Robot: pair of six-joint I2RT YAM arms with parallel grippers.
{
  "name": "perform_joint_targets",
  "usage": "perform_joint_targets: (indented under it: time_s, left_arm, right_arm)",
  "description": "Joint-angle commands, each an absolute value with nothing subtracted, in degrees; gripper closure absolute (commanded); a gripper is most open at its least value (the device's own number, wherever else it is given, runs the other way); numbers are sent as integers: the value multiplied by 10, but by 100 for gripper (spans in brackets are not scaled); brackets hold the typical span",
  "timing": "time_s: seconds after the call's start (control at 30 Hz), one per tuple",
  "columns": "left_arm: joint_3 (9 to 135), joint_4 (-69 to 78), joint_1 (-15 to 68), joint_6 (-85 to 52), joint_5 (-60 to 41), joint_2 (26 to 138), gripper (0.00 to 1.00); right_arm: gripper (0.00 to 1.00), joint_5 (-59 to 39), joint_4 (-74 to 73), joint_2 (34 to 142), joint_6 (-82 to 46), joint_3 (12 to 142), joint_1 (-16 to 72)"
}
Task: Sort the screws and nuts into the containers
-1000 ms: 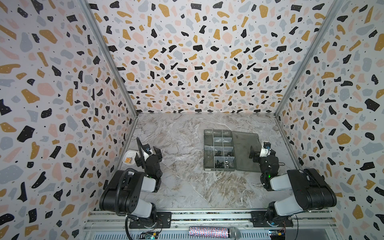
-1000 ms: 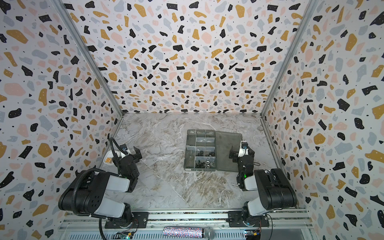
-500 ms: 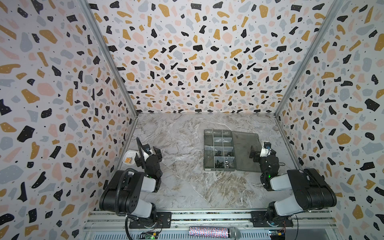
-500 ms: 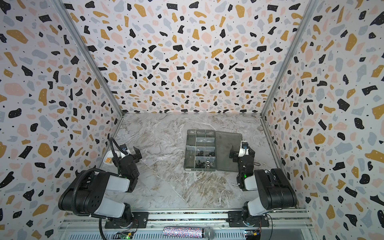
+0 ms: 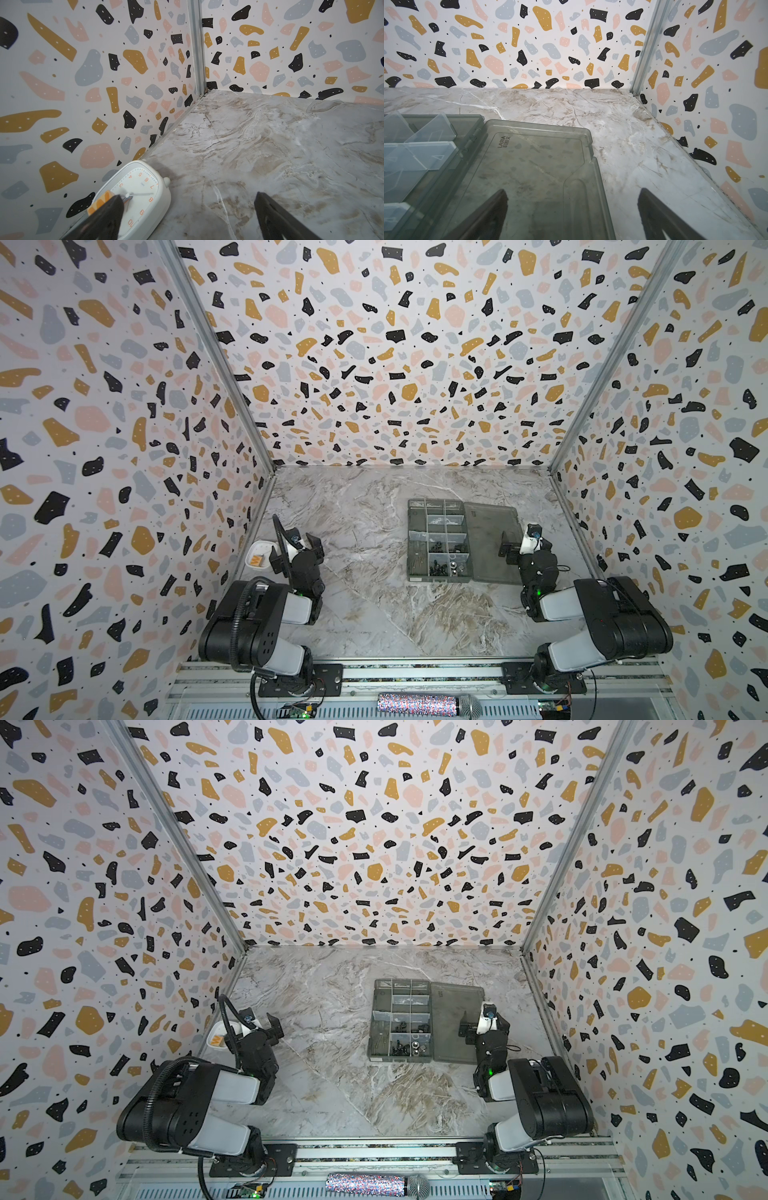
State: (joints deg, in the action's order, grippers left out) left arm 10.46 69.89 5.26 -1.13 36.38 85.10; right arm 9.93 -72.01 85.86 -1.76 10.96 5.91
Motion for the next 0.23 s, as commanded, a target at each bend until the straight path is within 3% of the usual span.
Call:
perform_joint_targets:
  time_s: [0.0,0.2]
  left_arm:
    - [114,727,49,-18,373,848,0]
    - [114,727,49,-18,373,847,0]
  right_arm:
    - [1,98,-727,857,-12,115,58]
    - [1,99,-731,855,-11,111,59]
